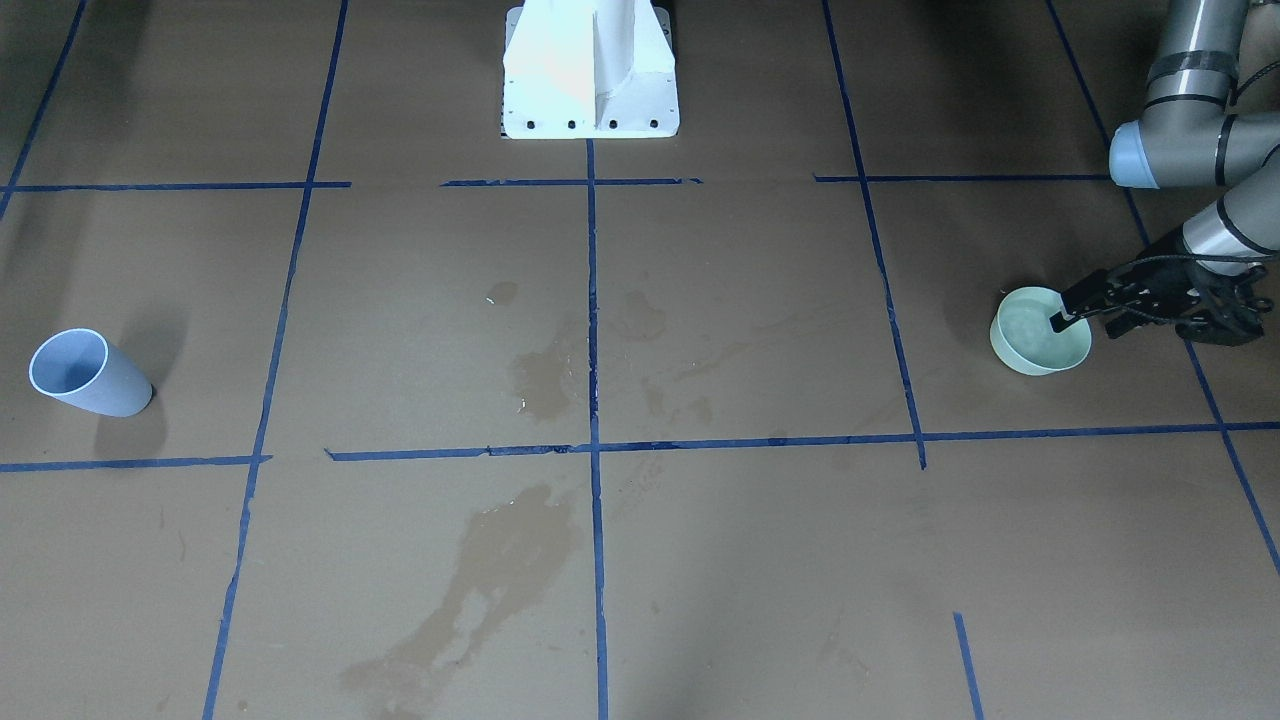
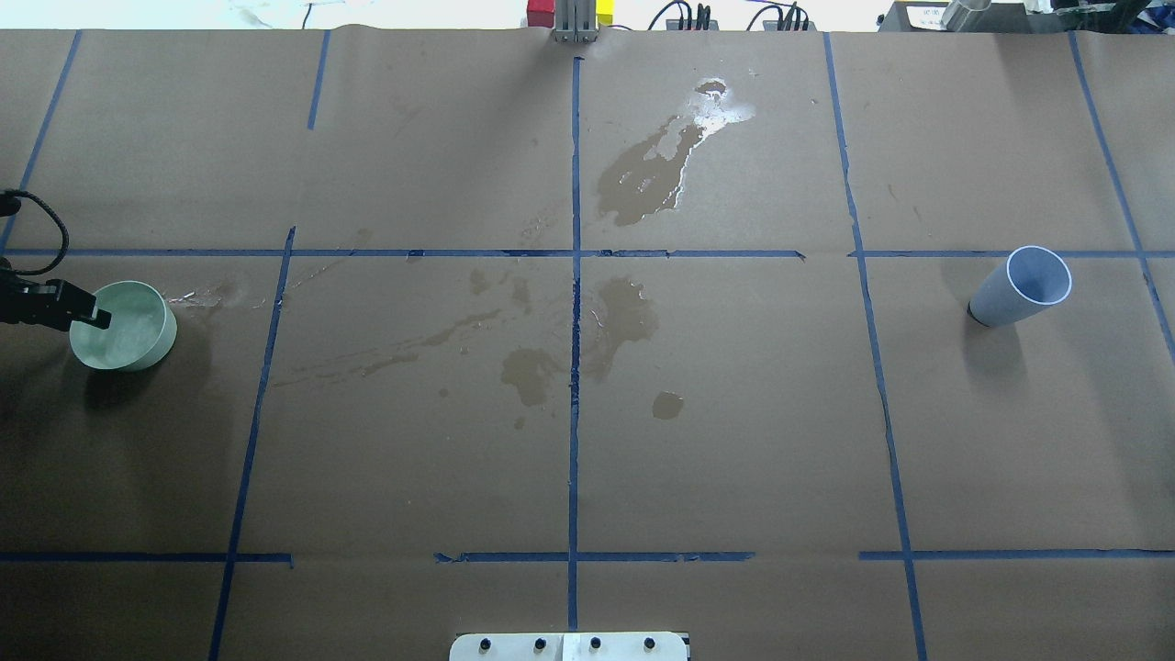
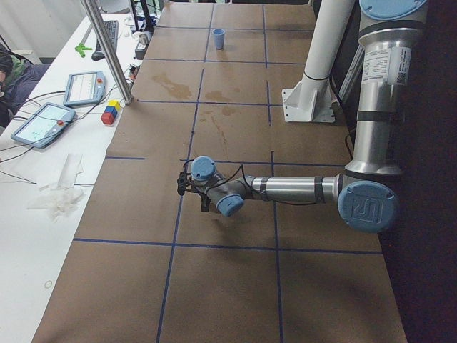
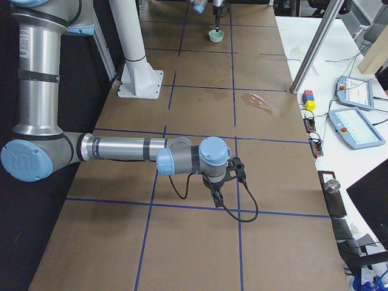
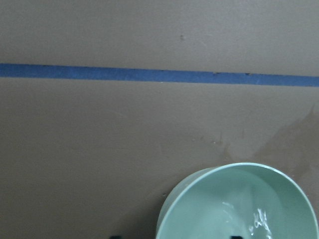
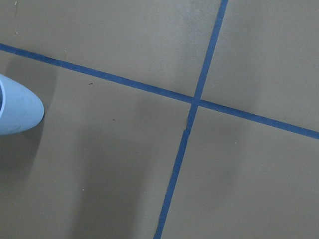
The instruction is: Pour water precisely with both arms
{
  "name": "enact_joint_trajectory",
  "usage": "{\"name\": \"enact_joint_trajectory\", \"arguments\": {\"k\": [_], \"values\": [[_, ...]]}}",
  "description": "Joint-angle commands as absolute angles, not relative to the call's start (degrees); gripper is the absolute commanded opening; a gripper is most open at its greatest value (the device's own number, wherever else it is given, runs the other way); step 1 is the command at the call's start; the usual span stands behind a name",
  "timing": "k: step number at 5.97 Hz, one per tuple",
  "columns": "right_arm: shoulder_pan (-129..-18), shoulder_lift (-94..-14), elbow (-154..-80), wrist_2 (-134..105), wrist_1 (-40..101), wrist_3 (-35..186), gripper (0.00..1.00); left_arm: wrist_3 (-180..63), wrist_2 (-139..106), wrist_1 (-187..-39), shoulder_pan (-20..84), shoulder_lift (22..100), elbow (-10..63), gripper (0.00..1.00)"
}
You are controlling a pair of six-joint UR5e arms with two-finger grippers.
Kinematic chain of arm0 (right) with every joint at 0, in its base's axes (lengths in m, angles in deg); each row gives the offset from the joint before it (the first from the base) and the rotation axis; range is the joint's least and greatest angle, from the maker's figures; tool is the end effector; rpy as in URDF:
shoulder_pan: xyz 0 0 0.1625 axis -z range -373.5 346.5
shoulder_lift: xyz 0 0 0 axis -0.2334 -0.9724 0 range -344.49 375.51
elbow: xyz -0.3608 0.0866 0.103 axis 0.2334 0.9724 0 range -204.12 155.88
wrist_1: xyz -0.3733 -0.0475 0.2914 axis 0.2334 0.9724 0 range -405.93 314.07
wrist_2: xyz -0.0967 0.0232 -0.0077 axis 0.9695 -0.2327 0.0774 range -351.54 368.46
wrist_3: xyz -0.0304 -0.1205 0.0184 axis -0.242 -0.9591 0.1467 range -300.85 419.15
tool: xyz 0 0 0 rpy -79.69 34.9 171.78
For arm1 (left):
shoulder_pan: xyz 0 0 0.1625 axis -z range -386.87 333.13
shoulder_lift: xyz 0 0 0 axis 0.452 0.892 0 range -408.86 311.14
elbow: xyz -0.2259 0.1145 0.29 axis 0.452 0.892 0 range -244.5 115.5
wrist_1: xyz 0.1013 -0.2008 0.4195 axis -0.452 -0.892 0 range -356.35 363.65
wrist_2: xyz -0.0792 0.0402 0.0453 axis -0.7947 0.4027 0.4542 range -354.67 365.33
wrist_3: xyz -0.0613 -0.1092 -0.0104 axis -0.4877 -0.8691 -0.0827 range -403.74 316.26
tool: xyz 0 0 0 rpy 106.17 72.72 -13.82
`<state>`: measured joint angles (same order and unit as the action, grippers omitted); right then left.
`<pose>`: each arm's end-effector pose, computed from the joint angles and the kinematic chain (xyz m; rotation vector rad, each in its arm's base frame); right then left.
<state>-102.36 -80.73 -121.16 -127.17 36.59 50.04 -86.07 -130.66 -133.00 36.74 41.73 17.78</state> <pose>0.0331 -0.5271 0.6115 0.1923 -0.7853 -0.2265 0.2238 -0.5475 0.6081 0.1033 0.9999 0.0224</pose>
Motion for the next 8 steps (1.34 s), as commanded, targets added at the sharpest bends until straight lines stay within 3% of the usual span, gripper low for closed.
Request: {"name": "enact_joint_trajectory", "arguments": {"k": [1, 5, 6, 8], "values": [[-102.4, -80.7, -121.3, -127.2, 36.6, 49.9, 1.00, -68.3, -130.7, -121.2, 43.8, 41.7, 20.5, 1.00], [-102.4, -80.7, -121.3, -127.2, 36.6, 49.9, 1.00, -31.5, -130.0, -77.6, 64.2, 41.2, 32.6, 1.00], [-102.4, -80.7, -121.2, -127.2, 36.7, 50.2, 1.00, -31.4, -130.3, -78.3, 64.5, 36.7, 32.5, 1.00], [-102.4, -80.9, -121.3, -127.2, 36.6, 50.0, 1.00, -31.8, -130.3, -81.7, 64.6, 36.0, 31.0, 1.00]]}}
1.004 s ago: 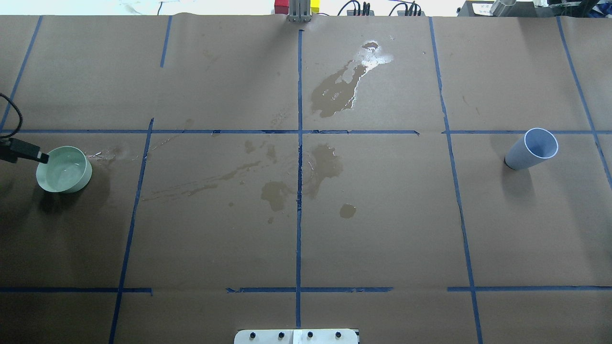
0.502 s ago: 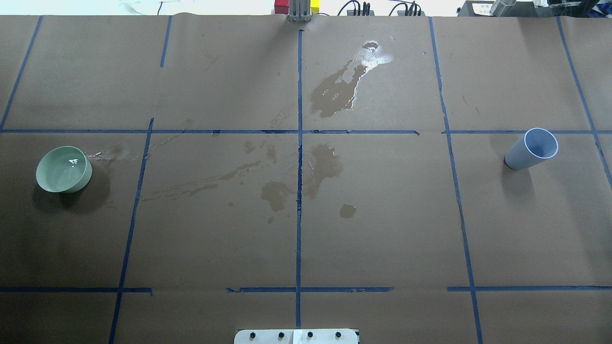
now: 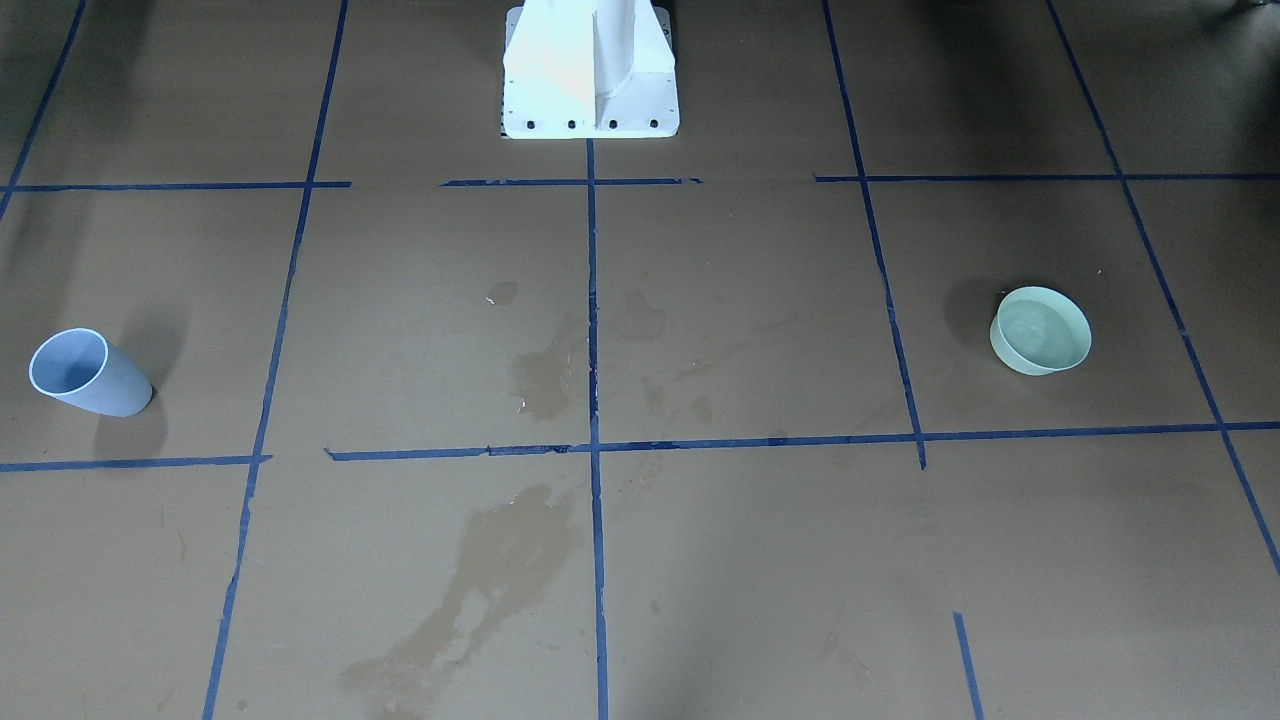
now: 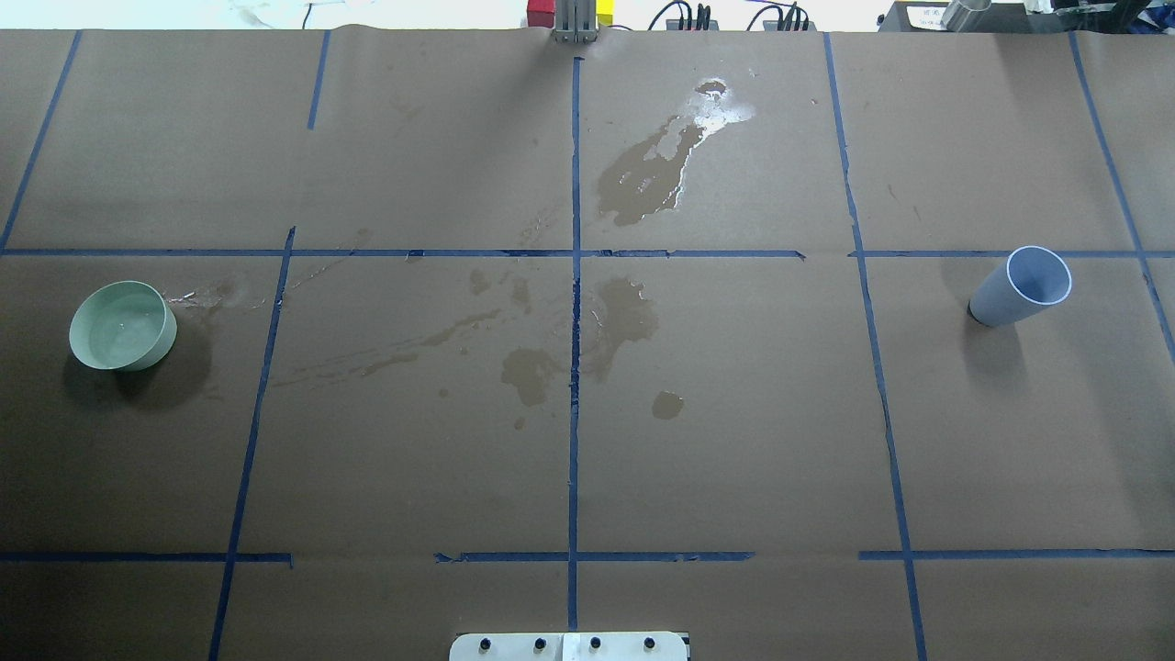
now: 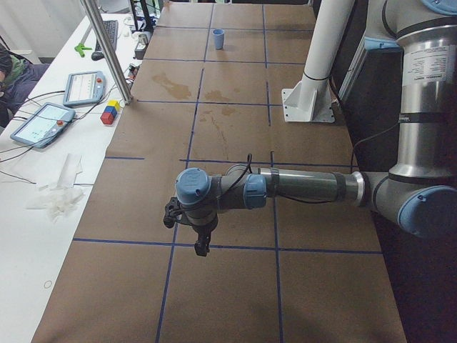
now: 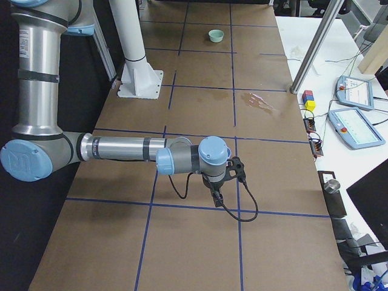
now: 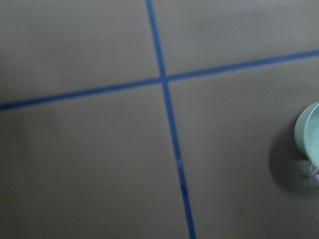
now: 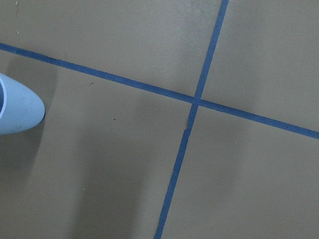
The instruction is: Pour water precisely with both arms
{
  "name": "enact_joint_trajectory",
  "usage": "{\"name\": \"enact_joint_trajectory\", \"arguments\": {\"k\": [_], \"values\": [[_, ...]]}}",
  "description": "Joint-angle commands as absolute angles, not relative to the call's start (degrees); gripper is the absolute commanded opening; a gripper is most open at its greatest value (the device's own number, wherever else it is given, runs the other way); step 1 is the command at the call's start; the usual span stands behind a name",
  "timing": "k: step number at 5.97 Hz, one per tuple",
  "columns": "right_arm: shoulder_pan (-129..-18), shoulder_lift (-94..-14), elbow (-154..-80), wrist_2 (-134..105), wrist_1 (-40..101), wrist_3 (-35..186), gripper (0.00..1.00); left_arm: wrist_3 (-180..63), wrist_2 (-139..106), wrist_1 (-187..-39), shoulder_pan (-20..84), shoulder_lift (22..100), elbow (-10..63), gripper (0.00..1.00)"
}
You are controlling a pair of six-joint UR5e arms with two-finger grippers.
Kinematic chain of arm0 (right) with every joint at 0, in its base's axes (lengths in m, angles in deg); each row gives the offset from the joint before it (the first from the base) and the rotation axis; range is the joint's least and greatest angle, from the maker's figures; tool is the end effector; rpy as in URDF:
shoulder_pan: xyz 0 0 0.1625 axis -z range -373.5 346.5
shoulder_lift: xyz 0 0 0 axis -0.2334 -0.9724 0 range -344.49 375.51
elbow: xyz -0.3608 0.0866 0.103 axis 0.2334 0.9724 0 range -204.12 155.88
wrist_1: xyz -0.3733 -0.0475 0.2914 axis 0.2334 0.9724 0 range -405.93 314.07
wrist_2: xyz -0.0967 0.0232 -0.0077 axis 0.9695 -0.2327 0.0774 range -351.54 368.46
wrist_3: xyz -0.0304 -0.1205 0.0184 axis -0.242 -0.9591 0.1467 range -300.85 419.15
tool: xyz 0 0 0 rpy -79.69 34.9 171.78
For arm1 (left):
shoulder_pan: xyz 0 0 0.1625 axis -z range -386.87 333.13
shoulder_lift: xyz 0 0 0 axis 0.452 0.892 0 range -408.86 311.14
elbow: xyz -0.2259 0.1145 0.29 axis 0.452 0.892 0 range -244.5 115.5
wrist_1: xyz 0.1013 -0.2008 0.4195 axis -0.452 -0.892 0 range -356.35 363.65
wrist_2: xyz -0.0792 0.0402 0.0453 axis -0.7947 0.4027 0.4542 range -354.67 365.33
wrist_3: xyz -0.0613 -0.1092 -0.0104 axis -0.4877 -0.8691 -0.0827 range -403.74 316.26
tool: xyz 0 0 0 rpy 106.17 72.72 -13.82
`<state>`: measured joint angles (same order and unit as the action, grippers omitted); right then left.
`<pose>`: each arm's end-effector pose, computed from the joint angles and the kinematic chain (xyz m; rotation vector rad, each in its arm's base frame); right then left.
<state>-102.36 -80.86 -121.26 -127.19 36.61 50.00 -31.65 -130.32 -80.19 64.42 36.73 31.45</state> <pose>0.0331 -0.5262 0.6117 0.1917 -0.7857 -0.2268 -0.0551 -0.5184 0.6297 0.0171 0.8005 0.1463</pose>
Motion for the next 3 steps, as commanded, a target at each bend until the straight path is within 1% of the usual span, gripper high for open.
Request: {"name": "enact_joint_trajectory", "arguments": {"k": [1, 3], "values": [[-102.4, -80.9, -121.2, -127.2, 36.7, 50.2, 1.00, -31.5, -129.6, -81.7, 64.6, 35.6, 31.7, 1.00], [-102.4, -81.0, -121.2, -127.3, 36.7, 50.3, 1.00, -31.4, -126.7, -81.7, 64.5, 35.6, 32.2, 1.00]]}}
